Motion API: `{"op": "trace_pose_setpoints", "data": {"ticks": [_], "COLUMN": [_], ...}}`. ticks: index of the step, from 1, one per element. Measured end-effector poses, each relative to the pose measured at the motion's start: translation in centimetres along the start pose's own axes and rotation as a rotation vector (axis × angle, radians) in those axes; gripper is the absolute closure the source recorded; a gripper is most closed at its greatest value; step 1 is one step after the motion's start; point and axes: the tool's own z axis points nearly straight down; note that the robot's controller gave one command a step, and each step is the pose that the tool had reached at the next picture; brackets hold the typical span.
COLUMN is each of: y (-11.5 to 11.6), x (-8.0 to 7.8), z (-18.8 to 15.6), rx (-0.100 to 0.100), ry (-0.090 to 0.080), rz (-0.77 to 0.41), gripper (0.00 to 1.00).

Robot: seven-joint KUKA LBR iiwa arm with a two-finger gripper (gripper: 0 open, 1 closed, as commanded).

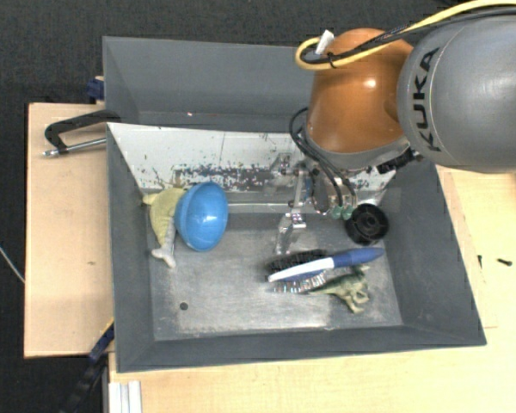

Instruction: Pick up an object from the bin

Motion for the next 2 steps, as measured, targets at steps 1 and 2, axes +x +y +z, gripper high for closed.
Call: {"op": "trace_pose_setpoints", "data": {"ticks": [1, 2], "y": [-4.29, -4.11], "x": [4.47, 4.13], "z": [10.61, 10.18], "rx": [0.0, 0.0], "ry": [0.016, 0.005], "rz": [-0.066, -0.069], "gripper": [0.0, 1.0]}}
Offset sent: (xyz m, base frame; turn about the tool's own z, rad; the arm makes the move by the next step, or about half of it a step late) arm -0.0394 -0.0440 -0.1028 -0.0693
